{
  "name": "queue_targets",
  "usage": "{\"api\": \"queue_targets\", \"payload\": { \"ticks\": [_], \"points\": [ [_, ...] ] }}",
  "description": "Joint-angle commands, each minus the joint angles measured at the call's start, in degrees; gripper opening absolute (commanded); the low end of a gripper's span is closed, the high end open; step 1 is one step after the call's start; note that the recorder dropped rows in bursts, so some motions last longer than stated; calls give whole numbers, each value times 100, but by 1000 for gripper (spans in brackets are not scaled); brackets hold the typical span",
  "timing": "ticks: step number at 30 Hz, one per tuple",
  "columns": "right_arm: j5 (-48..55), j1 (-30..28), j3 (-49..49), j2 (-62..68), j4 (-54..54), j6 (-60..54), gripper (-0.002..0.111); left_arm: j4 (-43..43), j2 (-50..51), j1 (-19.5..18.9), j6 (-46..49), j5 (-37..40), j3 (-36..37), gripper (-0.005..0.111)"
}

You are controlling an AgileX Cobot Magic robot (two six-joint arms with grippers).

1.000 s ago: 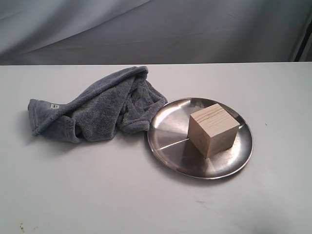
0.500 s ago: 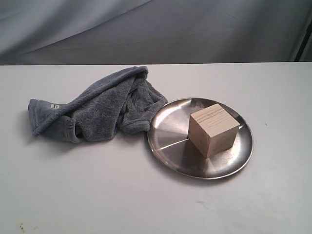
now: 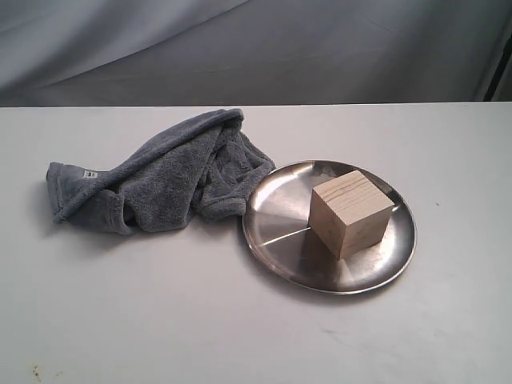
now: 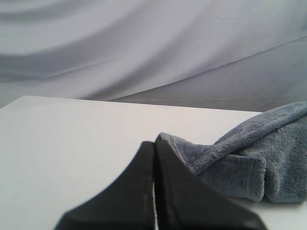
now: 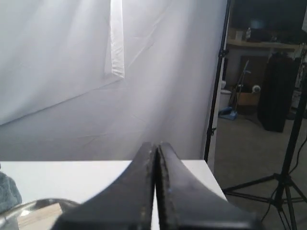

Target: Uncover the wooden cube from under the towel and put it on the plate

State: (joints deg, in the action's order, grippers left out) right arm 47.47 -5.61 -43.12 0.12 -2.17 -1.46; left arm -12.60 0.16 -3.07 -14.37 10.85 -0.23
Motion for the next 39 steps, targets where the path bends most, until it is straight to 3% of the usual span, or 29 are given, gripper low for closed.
{"api": "queue_targets", "payload": {
  "ticks": [1, 5, 10, 13, 26, 28, 39],
  "points": [
    [-1116, -25, 518, -12, 74, -18, 0, -4, -16, -3, -15, -31, 23, 0],
    [-2137, -25, 1247, -12, 74, -18, 0, -4, -16, -3, -15, -31, 23, 0],
    [-4147, -25, 2326, -12, 74, -18, 0, -4, -16, -3, -15, -31, 23, 0],
    [-4632, -25, 2773, -12, 74, -18, 0, -4, -16, -3, -15, -31, 23, 0],
    [-4643, -25, 4312, -12, 309, 53, 0, -4, -16, -3, -15, -31, 23, 0],
    [-3754, -25, 4312, -12, 309, 42, 0, -4, -16, -3, -15, -31, 23, 0],
    [-2853, -25, 4312, -12, 282, 42, 0, -4, -16, -3, -15, -31, 23, 0]
  ]
}}
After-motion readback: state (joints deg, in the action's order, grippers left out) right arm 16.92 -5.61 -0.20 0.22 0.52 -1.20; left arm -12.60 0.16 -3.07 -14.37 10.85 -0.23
